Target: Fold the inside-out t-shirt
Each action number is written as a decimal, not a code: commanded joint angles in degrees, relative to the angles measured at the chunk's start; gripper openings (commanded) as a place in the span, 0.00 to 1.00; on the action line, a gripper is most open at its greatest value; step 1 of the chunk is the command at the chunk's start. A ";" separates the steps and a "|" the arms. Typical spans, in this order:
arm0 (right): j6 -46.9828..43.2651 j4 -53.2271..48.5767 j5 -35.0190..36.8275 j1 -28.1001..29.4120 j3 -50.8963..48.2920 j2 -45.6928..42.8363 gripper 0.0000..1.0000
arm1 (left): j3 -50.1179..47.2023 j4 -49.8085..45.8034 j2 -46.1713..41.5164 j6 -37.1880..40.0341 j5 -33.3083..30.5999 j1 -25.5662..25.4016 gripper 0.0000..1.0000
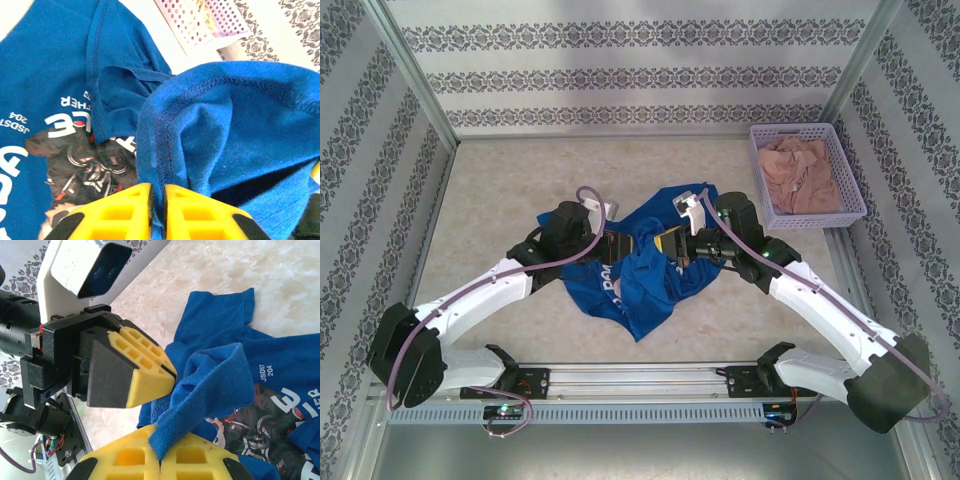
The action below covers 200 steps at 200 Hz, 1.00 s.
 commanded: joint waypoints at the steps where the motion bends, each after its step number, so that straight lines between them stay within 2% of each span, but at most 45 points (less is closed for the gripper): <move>1: -1.11 2.05 1.38 -0.04 -0.95 -1.93 0.00 | 1.07 4.25 0.22 -1.30 1.90 1.05 0.03; 5: -1.10 2.10 1.64 -0.04 -0.97 -2.10 0.00 | 0.85 4.42 0.03 -1.45 1.87 1.15 0.00; 51: -1.01 2.20 4.97 -0.18 -1.46 -3.74 0.00 | -1.46 4.42 -3.81 -3.91 1.37 2.31 0.00; 79: -0.70 2.73 4.62 -0.13 -1.38 -3.42 0.00 | -1.16 4.70 -2.51 -5.39 4.98 2.31 0.35; 96: -0.43 3.04 4.28 -0.13 -1.41 -3.25 0.00 | -0.98 4.92 -1.55 -5.62 5.55 2.31 0.45; 123: -0.34 3.01 4.26 -0.07 -1.46 -3.42 0.00 | -0.61 5.68 -0.13 -5.64 7.01 2.31 0.51; 151: -0.28 2.94 4.43 -0.04 -1.50 -3.61 0.00 | -0.47 7.16 0.85 -6.30 8.59 2.36 0.48; 200: -0.33 3.01 4.43 -0.04 -1.72 -3.50 0.00 | -0.19 6.93 0.40 -5.69 8.37 2.38 0.21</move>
